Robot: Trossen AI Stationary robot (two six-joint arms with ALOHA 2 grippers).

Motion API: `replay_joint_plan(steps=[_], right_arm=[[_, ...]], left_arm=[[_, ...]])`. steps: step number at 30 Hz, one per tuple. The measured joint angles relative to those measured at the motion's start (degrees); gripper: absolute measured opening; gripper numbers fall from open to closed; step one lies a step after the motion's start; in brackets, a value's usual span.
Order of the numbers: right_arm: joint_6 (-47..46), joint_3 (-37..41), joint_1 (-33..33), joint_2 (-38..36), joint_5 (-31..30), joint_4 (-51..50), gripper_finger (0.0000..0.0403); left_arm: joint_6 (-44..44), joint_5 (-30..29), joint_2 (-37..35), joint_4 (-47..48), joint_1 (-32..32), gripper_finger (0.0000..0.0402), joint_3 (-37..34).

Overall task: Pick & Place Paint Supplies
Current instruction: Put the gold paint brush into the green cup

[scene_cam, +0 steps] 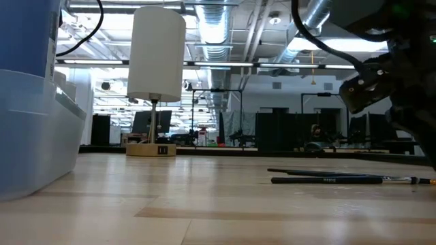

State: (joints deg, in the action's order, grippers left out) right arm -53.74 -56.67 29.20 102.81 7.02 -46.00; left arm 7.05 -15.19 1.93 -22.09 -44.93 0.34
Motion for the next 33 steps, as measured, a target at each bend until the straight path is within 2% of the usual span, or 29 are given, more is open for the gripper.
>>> replay_joint_plan(steps=[3, 6, 14, 18, 22, 25, 33], right_arm=[[0.16, 0.03, -0.04, 0.30, 0.02, -0.09, 0.0233], [0.36, 0.05, -0.10, 0.41, -0.02, -0.94, 0.0210], [1.83, 0.09, -0.01, 0.48, -2.71, -2.05, 0.0066], [1.83, 0.16, -0.77, 0.52, -3.94, -2.42, 0.0009], [1.38, 0.33, -2.28, -0.84, -4.27, -3.59, 0.0004], [1.25, 0.84, -3.44, -3.36, -7.04, -5.57, 0.0002], [-1.16, 0.54, -4.36, -11.87, -5.70, -8.40, 0.0001]], left_arm=[[0.00, 0.01, 0.00, -0.02, 0.00, 0.0008, 0.00], [0.00, 0.01, 0.00, -0.04, 0.00, 0.0008, 0.00], [0.00, 0.01, 0.00, -0.09, 0.00, 0.0008, 0.00], [0.00, 0.01, 0.00, -0.08, 0.00, 0.0008, 0.00], [0.00, 0.01, 0.00, -0.09, 0.00, 0.0008, 0.00], [0.00, 0.01, 0.00, -0.11, 0.00, 0.0008, 0.00], [0.00, 0.01, 0.00, -0.17, 0.00, 0.0008, 0.00]])
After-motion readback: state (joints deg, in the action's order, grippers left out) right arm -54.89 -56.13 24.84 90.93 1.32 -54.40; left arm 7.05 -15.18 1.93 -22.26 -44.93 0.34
